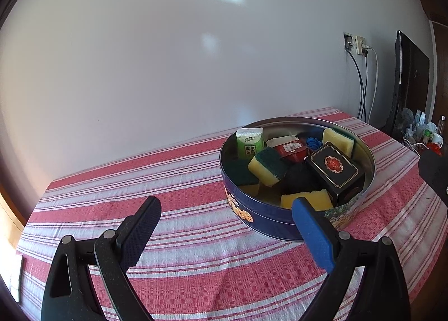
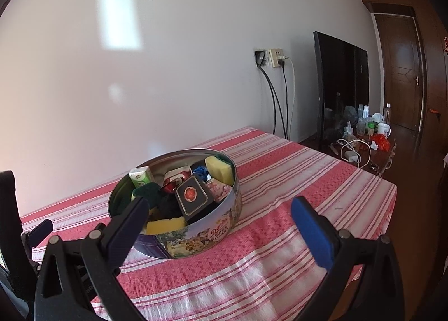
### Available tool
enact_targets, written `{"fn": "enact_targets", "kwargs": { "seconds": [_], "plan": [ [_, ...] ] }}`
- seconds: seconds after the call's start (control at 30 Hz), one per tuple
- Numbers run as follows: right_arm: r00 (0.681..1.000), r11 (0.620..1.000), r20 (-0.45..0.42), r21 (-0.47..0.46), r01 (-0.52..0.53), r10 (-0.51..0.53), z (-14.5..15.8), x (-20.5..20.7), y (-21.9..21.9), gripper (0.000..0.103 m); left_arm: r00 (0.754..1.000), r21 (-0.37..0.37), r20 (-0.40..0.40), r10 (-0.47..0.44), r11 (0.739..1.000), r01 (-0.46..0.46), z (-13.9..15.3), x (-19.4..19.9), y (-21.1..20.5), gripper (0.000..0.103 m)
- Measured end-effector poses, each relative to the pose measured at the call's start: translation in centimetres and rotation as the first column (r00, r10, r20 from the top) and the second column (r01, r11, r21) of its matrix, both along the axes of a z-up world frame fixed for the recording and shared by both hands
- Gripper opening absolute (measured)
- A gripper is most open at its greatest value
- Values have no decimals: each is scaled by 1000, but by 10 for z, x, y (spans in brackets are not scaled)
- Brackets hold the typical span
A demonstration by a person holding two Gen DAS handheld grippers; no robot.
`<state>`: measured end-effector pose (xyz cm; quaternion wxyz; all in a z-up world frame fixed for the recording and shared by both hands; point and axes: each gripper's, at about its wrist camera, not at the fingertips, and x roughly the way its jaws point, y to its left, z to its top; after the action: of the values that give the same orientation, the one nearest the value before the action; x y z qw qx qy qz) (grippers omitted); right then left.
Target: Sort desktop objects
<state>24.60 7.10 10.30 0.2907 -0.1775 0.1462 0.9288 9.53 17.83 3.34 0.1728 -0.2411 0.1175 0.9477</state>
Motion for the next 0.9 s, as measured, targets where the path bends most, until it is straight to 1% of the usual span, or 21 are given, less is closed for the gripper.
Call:
{"fn": "enact_targets", "kwargs": {
  "seconds": [0.23,0.37,0.53,0.67,0.9],
  "plan": [
    [1000,1000,5,11,-7,7,0,-5,-2,103,1000,-3,19,9,1000,-9,-5,-7,5,96],
    [1000,1000,1,24,-10,10,1,-5,-5,103,999,13,33,1,1000,-2,-5,-9,3,96],
    [1000,999,-4,30,-14,14,2,-5,-5,103,1000,24,23,-2,1000,2,-2,-7,2,96],
    [1000,1000,1,18,-19,19,0,-5,-3,103,1000,35,27,-10,999,9,-1,-7,1,96],
    [1000,1000,-8,20,-14,14,1,-2,-3,103,1000,38,29,5,999,-6,-1,-7,-2,96]
  ]
}}
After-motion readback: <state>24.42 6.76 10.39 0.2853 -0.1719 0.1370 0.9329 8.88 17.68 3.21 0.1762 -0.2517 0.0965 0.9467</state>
